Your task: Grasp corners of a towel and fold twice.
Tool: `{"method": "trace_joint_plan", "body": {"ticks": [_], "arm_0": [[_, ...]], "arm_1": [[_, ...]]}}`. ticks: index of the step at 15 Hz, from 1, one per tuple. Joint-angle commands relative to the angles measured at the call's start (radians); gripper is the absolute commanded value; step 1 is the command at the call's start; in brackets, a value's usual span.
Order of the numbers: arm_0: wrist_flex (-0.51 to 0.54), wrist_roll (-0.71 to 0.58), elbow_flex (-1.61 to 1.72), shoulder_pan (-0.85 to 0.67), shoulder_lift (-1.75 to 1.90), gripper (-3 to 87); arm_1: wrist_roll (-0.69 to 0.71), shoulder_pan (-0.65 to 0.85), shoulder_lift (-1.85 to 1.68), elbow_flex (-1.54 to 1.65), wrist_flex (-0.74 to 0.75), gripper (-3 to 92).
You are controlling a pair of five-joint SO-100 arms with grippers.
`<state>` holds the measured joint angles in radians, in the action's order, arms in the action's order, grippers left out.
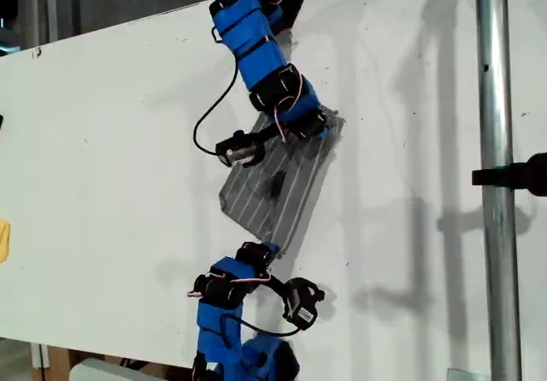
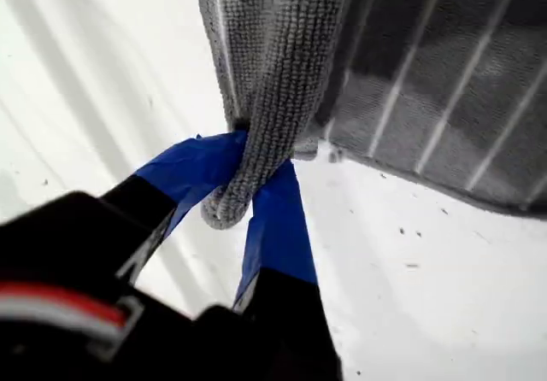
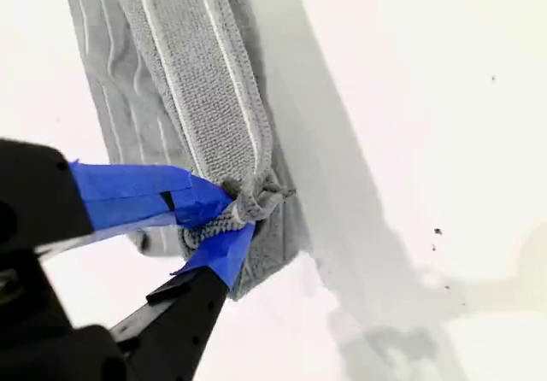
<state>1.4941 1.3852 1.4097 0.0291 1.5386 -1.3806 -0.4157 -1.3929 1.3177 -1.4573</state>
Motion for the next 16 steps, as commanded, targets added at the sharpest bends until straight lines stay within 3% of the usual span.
{"method": "trace_joint_plan", "body": {"ticks": [1,6,10,16], "arm_0": [[-0.034,-0.15,-0.038,-0.114,0.037,-2.7],[-0.023,-0.468,-0.273,-0.296,-0.15,-2.7],[-0.041,-0.575,-0.431,-0.416,-0.225,-2.7],[-0.117,-0.695,-0.479,-0.472,-0.222,-2.6]], "arm_1": [[-0.008,0.058,-0.118,0.038,-0.071,-0.3],[-0.044,0.232,-0.272,0.218,-0.276,-0.3],[-0.037,0.36,-0.459,0.339,-0.387,-0.3],[0.141,0.518,-0.643,0.351,-0.442,-0.3]]}}
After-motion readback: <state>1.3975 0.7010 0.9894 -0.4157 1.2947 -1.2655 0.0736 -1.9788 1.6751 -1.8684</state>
